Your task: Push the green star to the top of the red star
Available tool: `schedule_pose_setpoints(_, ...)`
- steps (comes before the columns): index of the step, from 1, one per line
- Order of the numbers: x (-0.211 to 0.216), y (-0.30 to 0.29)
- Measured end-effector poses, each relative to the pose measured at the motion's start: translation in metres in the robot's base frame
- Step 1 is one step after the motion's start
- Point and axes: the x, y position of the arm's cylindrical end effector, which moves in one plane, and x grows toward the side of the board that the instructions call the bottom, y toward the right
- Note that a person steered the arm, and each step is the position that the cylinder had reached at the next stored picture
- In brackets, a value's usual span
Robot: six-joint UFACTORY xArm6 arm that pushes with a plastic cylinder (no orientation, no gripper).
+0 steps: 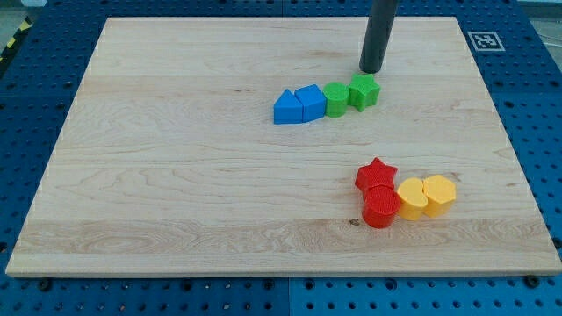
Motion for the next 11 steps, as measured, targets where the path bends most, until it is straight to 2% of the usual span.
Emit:
schedule_pose_setpoints(6,0.019,-0.009)
schedule_pose_setpoints(11,0.054,-0.006)
